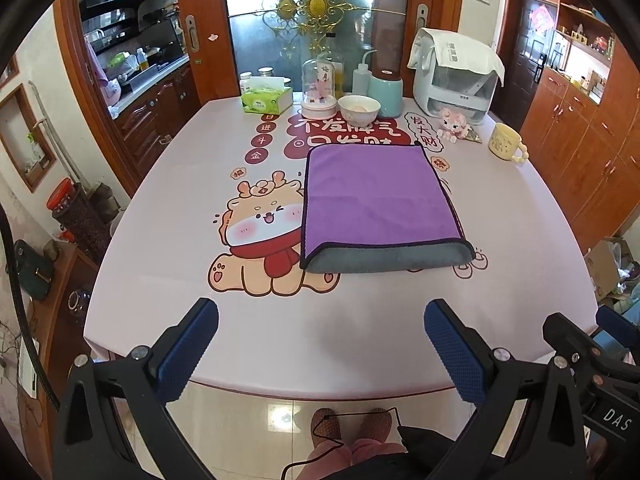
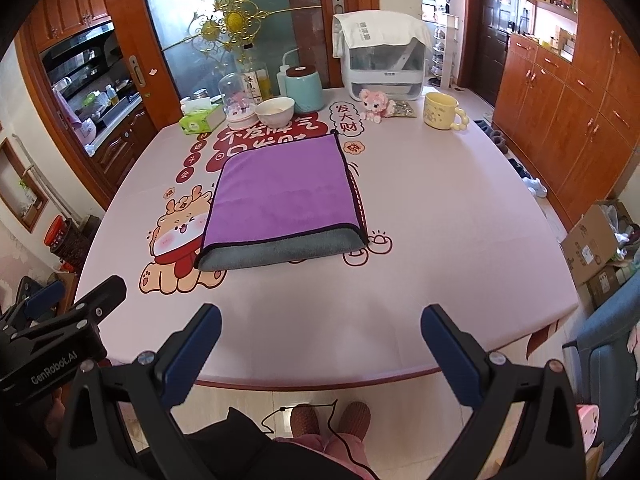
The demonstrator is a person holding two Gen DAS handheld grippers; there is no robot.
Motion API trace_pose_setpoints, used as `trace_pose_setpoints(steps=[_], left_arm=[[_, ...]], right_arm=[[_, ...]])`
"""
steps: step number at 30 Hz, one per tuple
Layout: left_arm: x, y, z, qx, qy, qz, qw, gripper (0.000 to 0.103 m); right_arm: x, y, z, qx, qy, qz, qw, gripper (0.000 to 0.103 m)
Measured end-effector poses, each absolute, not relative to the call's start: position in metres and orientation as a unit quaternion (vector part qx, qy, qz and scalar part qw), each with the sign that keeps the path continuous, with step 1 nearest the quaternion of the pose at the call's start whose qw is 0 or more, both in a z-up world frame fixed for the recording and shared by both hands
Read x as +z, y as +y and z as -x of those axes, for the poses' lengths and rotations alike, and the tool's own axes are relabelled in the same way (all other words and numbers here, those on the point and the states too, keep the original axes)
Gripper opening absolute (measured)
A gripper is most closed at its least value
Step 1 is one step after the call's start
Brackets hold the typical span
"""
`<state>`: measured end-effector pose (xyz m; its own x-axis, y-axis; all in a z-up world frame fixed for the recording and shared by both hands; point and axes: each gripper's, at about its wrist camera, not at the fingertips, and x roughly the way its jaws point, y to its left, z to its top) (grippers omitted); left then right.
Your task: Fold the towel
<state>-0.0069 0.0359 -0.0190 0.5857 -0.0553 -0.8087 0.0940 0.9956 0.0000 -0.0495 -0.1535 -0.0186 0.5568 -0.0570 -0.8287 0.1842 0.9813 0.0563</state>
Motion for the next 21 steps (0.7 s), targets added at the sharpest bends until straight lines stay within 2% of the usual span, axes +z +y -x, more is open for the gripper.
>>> trace_pose_setpoints(steps=[21], left_arm=[[-0.029,0.058,-0.013,-0.096,0.467,-0.041,0.878,0.102]], right_arm=[[-0.03,-0.134,0.057,-0.102,0.478,-0.106,0.866,0.1]])
